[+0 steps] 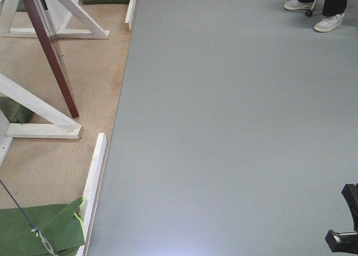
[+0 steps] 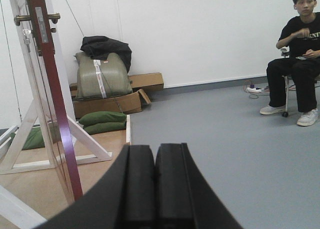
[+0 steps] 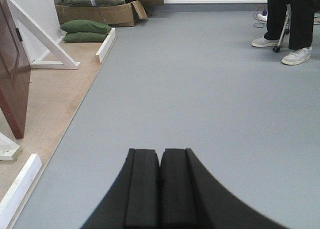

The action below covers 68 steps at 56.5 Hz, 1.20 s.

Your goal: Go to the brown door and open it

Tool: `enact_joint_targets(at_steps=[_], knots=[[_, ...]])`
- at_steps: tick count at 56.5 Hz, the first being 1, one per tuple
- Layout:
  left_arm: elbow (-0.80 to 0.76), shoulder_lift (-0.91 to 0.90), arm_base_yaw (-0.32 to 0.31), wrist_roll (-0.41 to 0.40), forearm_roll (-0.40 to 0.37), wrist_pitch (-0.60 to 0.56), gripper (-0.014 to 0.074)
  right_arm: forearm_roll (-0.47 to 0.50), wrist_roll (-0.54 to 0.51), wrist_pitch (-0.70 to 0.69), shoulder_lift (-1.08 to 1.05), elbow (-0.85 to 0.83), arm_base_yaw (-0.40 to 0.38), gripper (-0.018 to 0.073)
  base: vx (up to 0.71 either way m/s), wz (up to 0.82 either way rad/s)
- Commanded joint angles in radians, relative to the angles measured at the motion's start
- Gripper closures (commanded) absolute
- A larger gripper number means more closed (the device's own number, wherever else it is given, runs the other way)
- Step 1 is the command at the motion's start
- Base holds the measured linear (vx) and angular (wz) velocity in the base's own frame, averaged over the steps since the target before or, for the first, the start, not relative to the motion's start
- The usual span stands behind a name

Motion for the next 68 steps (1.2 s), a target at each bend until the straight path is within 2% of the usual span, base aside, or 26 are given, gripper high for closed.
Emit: enact_joint_targets(at_steps=[1,68], knots=[[-0.019,-0.013,-0.001,-0.004,-0.008,-0.077,0.0561,-0.003,-0.006,-0.077,-0.006,0.004,0.000,0.0559,0.00,0.00],[-0.019,-0.013,-0.001,-0.004,-0.008,-0.077,0.0561,-0.003,-0.006,-0.077,-0.006,0.004,0.000,0.0559,0.01,0.00]])
